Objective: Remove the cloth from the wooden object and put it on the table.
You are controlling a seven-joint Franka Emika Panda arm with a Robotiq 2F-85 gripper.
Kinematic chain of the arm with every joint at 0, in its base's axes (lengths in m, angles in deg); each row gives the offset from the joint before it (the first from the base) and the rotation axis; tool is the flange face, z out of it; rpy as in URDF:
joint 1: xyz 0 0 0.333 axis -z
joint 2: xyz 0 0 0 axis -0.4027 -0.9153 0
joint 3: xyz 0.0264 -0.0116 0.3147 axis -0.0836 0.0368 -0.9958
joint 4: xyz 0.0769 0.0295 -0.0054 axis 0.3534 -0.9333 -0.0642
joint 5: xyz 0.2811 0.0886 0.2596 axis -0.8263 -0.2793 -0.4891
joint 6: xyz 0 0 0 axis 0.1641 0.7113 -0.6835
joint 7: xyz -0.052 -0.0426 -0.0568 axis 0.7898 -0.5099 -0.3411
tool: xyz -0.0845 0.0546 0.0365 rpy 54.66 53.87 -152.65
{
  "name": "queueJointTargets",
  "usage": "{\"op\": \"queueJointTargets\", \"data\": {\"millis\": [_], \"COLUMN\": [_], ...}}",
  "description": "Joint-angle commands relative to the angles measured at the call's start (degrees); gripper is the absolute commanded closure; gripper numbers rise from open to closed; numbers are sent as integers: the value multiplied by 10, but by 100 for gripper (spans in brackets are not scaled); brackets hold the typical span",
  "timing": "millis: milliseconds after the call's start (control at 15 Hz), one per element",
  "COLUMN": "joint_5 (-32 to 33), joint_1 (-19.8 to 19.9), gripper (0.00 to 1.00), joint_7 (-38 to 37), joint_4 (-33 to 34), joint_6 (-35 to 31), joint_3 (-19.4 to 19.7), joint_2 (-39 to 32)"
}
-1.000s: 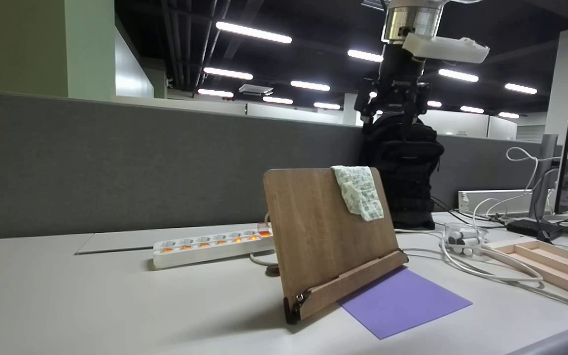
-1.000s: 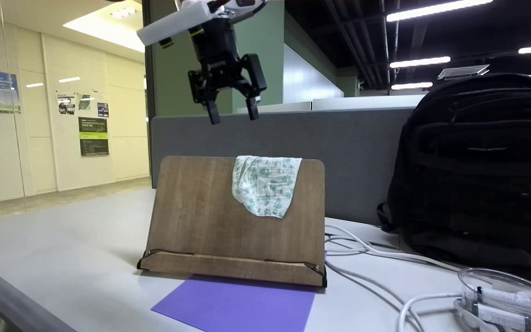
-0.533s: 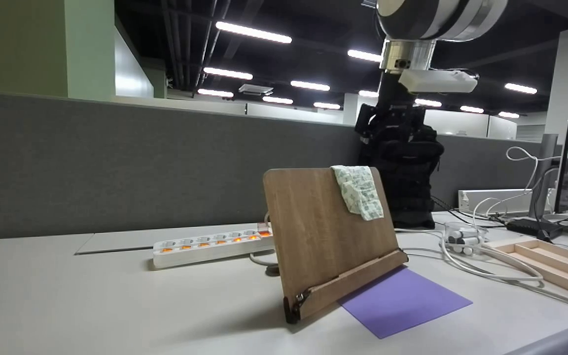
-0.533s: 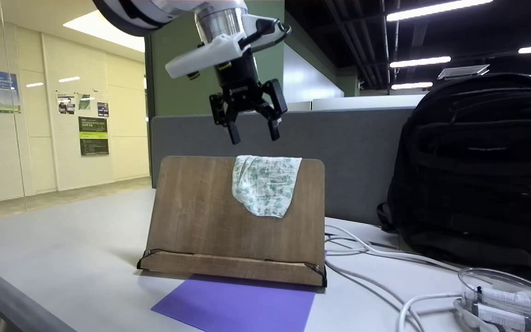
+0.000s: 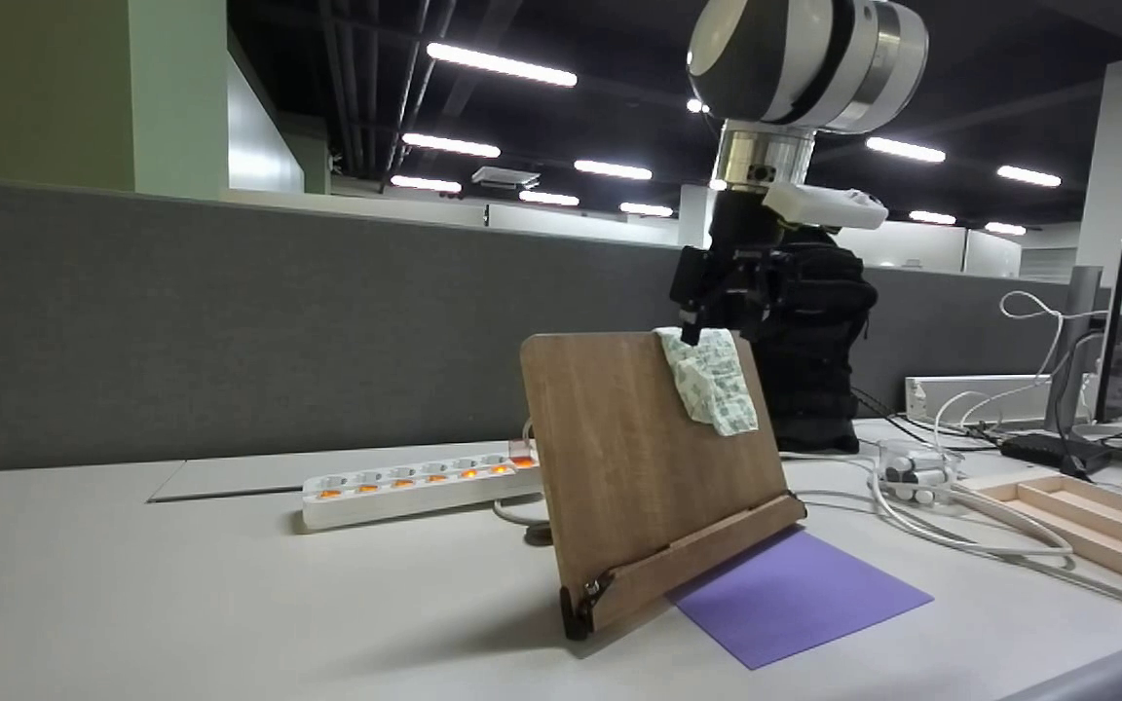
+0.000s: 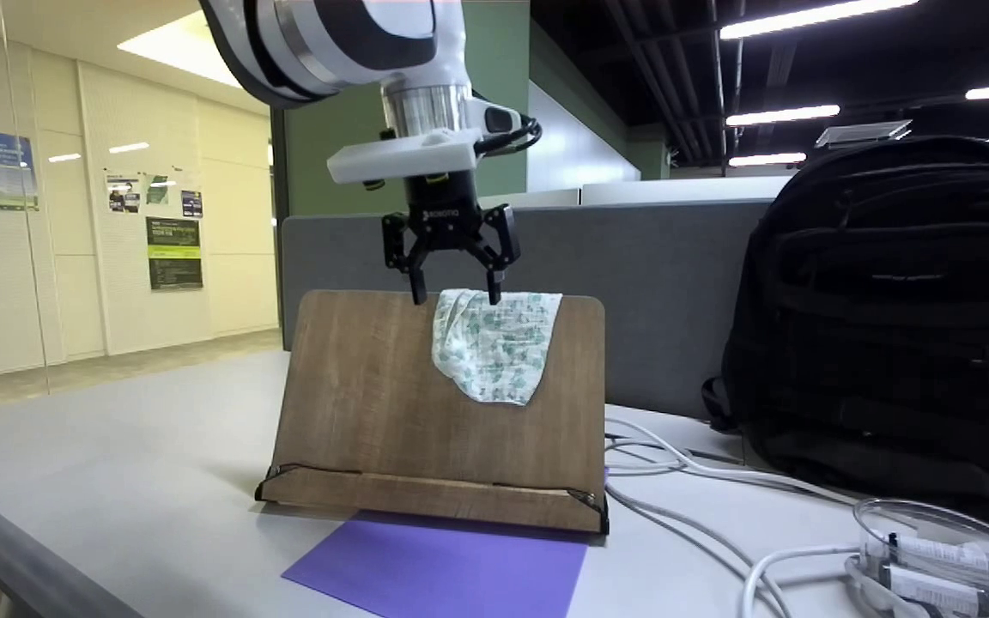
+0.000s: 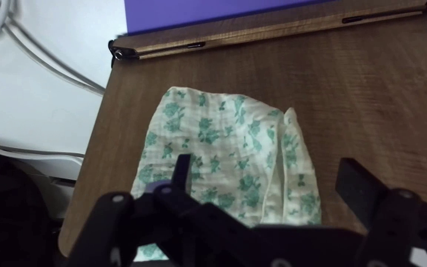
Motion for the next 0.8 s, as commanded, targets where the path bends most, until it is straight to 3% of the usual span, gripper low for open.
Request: {"op": "queueJointTargets", "data": {"millis": [0,67,133,733], "joint_5": [-16,-24,-25,-40], "joint_1": [-8,-8,-7,-3], "gripper": [0,25,25,89], "joint_7": [48,57,62,96], "joint_4": [34,38,42,53], "joint_6": [20,17,15,14], "joint_3": [3,2,2,-2], "joint_2": [-27,-31,-35,-49]}}
